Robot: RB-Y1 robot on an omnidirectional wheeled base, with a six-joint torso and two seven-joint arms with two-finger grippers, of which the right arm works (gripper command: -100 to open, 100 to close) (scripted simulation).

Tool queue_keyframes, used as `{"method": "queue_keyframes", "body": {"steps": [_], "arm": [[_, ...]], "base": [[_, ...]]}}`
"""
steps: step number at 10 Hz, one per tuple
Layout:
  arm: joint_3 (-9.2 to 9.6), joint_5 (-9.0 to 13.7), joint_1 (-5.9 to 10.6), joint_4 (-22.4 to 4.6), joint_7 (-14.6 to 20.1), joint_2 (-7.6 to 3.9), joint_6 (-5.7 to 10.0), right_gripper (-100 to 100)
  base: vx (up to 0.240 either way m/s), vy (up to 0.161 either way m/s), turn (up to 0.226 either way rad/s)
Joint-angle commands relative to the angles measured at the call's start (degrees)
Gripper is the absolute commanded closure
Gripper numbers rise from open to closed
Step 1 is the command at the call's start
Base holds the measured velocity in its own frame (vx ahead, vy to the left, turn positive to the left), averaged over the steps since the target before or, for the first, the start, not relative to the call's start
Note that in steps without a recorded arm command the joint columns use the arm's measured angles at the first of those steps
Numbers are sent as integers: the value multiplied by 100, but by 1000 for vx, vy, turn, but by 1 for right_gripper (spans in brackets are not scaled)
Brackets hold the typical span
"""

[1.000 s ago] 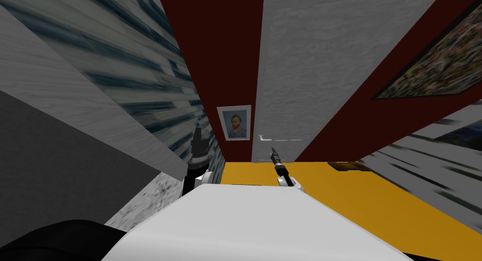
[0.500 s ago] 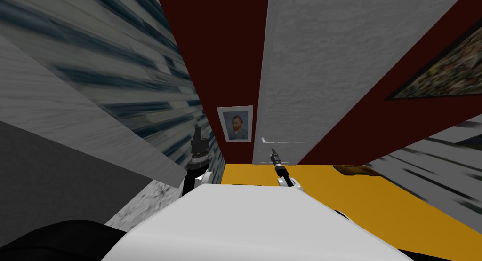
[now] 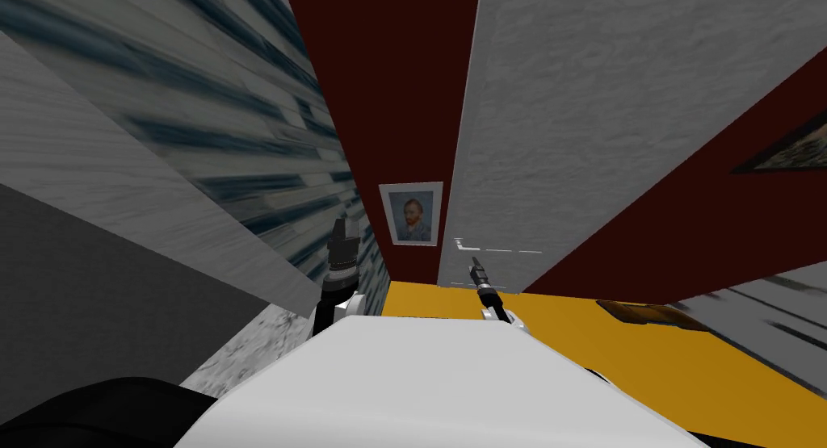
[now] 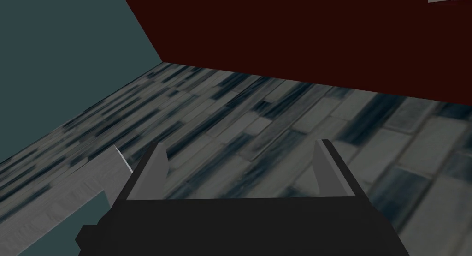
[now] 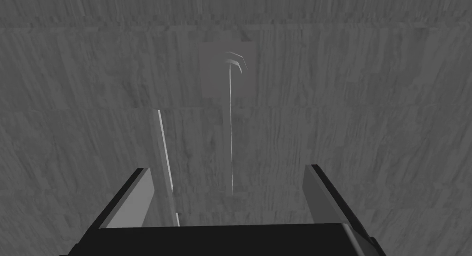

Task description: Pull the door open

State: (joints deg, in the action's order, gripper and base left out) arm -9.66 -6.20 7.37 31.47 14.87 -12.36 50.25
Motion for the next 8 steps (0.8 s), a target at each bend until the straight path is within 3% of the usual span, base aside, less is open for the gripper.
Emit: {"method": "queue_keyframes", "body": {"steps": [1,4,8], "arm": [[-168,120,-42,-146,0,-118,81,-100],[-454,328,-136,-296,6,-304,183,-100],[-490,356,-114,-339,2,-322,194,-100]], "base": [[121,6,292],[180,-17,280],[87,-9,75]]}}
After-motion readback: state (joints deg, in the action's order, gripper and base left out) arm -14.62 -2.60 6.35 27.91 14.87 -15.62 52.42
